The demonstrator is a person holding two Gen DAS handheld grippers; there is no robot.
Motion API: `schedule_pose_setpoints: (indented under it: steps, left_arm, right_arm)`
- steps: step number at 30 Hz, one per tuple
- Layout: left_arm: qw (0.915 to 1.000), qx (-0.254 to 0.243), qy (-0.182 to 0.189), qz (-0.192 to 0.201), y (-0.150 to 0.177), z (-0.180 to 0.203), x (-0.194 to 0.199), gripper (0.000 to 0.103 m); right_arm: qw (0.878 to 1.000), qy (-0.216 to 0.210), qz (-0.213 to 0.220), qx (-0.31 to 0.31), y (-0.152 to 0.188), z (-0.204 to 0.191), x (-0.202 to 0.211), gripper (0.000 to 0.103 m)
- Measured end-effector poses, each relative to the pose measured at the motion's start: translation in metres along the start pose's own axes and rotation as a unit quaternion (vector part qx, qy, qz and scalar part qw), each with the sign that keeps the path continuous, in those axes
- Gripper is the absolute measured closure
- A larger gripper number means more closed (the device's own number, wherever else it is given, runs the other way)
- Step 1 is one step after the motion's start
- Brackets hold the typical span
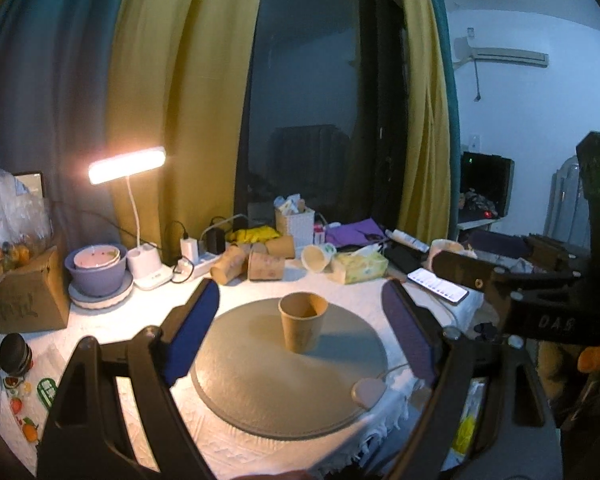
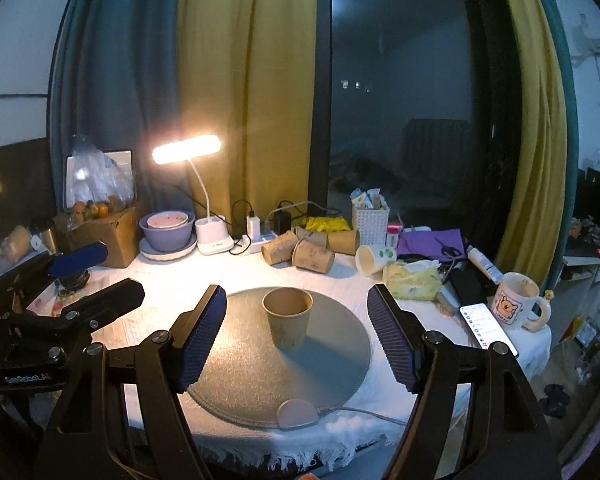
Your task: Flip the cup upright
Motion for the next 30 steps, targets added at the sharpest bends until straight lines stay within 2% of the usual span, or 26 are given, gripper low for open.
schedule_pose_setpoints:
  steps: [14,30]
  left_arm:
    - [0.9997,-0.001,0.01,0.024,-0.011,0.004,0.016,0.019]
    - [0.9997,0.01,0.001,0.024,-0.01,-0.002,0.017,0.019]
  right_arm:
    - [1.0,0.008,0.017,0.007,-0.01,0.001,0.018,0.027]
    - [1.0,-0.002,0.012,0.013,-0.01,-0.004,0.013,0.027]
Point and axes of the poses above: each gripper's, at about its wrist camera, not at the fingertips, and x roughly against the way its jaws point, z to its right, y to its underside, the point moved 3 cm from there along -x, roughly the way its jaws point, and after that the axes turned 13 degrees about x, right-handed, at the moved point
